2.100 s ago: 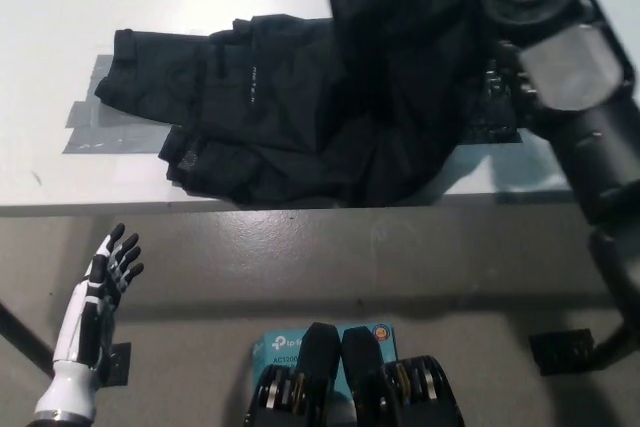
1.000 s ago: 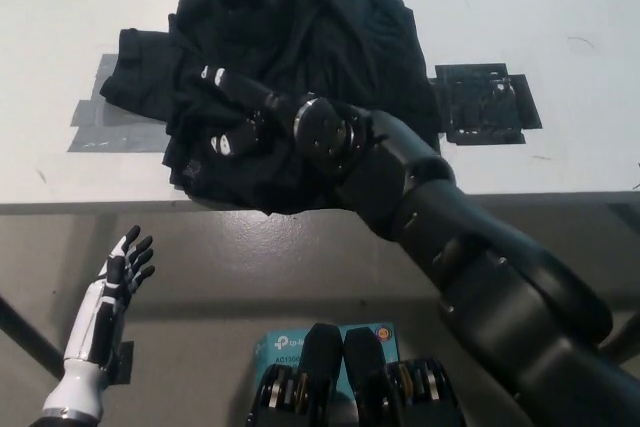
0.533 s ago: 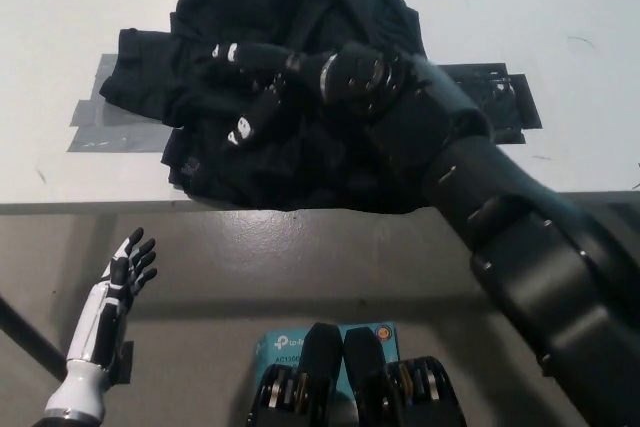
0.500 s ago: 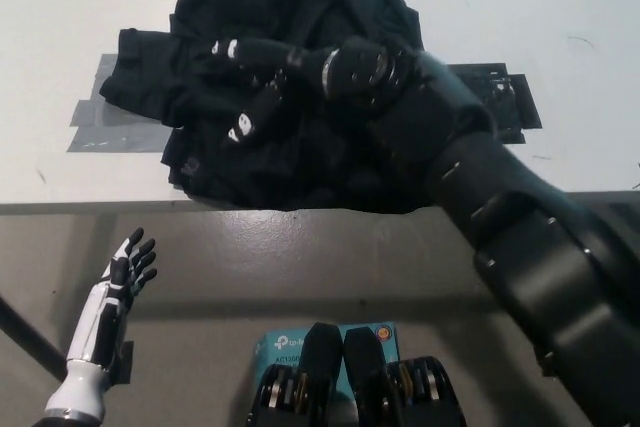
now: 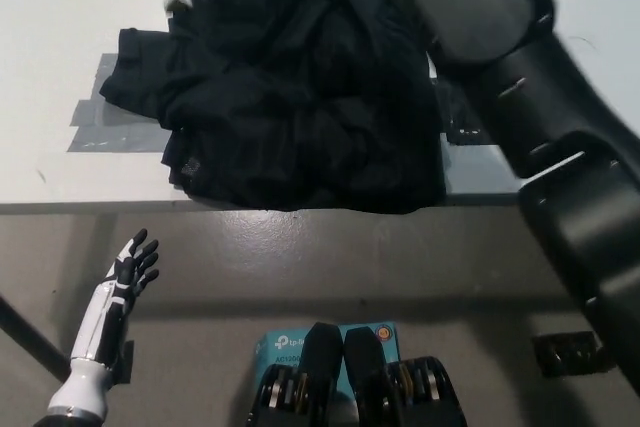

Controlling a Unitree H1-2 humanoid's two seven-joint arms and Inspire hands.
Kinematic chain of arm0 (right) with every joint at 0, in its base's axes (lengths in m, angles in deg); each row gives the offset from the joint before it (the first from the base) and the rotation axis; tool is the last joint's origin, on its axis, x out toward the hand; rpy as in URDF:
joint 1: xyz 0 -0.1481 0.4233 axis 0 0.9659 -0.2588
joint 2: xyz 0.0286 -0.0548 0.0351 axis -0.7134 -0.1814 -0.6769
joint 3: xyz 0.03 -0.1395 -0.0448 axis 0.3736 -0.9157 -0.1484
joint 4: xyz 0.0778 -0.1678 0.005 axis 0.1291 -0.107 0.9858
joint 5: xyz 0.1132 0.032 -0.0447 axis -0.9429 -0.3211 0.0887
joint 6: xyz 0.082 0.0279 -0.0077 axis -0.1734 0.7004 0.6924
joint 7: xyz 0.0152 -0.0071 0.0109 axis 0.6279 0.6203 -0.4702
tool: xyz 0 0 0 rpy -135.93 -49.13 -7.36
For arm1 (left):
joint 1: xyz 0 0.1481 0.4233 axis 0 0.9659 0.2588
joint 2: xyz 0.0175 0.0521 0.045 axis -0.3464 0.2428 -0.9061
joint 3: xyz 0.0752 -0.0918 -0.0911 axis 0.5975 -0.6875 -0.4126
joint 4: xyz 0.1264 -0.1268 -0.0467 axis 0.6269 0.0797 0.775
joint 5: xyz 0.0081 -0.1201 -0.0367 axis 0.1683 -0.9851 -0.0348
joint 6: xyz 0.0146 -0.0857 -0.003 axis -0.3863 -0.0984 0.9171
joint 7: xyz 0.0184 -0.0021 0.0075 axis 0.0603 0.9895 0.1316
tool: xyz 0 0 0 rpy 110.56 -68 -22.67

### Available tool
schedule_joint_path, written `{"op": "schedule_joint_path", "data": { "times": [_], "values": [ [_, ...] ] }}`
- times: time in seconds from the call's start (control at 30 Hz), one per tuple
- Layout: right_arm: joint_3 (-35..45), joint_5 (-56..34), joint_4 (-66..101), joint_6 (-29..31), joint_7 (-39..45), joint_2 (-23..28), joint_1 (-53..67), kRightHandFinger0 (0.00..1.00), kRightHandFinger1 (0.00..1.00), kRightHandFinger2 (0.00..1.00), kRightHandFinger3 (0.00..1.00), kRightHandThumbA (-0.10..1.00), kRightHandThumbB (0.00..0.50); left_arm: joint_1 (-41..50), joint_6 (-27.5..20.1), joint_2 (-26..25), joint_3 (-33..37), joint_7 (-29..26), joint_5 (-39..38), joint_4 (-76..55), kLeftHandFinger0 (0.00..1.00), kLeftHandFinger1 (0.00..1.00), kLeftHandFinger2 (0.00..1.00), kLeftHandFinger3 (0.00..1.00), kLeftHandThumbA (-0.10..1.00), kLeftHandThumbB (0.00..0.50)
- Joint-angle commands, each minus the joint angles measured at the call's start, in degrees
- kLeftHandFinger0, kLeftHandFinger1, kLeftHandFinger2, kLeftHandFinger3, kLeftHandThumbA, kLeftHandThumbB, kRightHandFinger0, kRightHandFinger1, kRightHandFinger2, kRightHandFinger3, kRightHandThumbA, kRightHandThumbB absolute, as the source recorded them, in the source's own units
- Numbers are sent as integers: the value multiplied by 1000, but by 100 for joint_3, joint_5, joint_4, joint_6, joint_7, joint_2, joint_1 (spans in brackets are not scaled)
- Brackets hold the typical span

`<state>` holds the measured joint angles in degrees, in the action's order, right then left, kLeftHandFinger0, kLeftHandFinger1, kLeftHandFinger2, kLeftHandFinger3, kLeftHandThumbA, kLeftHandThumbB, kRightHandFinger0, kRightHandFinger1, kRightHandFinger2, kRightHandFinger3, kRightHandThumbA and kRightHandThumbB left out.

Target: The robot grabs the right edges of the black jacket on the table, and folds it in half

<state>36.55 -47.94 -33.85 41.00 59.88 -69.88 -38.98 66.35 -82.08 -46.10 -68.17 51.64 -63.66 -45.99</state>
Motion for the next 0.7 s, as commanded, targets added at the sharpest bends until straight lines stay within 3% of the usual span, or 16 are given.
{"op": "schedule_joint_path", "data": {
  "times": [0.0,0.07,0.2,0.23,0.27,0.3,0.33,0.37,0.43,0.5,0.57,0.67],
  "values": [
    [498,-776,1316,-1019,328,437,-106,1000,1000,1000,1000,1000,415,116,-164,-46,0,15,12,-121,1000,1000,1000,1000,1000,143],
    [776,-1188,2010,-1154,362,592,132,1000,1000,1000,1000,957,409,187,-237,-37,15,4,46,-64,1000,1000,1000,1000,1000,136],
    [795,-1412,3264,-1154,204,1012,702,1000,1000,1000,1000,1000,432,491,-322,47,45,36,-17,-40,1000,1000,1000,1000,1000,140],
    [826,-1647,3685,-1154,33,1154,969,1000,1000,1000,1000,1000,485,621,-357,64,85,50,15,-21,1000,1000,1000,1000,1000,140],
    [942,-1397,4330,-1154,-96,1315,1299,1000,1000,1000,1000,1000,448,694,-425,90,101,16,66,49,1000,1000,1000,1000,1000,148],
    [1009,-1584,4710,-1154,-111,1519,1530,1000,1000,1000,1000,1000,430,745,-497,110,108,54,7,102,1000,1000,1000,1000,1000,111],
    [990,-1602,4720,-1154,-131,1525,1546,1000,1000,1000,1000,1000,430,757,-505,112,109,53,7,110,1000,1000,1000,1000,1000,110],
    [1368,-2147,5605,-1154,-652,1882,2199,1000,1000,1000,1000,1000,414,776,-542,107,126,58,28,162,1000,1000,1000,1000,1000,150],
    [1617,-2095,5990,-1154,-744,2032,2570,1000,1000,1000,1000,1000,437,725,-594,106,107,77,-27,246,1000,1000,1000,1000,1000,163],
    [1638,-2141,6113,-1154,-833,2116,2686,1000,1000,1000,1000,1000,438,715,-622,103,101,88,-44,275,1000,1000,1000,1000,1000,162],
    [2254,-2290,6916,-1154,-888,2432,3639,1000,1000,1000,1000,1000,427,643,-601,81,126,87,11,322,1000,1000,1000,1000,1000,191],
    [2636,-2044,7436,-1154,-830,2424,4195,1000,1000,1000,1000,1000,424,582,-565,71,115,98,-11,335,1000,1000,1000,1000,1000,189]
  ]
}}
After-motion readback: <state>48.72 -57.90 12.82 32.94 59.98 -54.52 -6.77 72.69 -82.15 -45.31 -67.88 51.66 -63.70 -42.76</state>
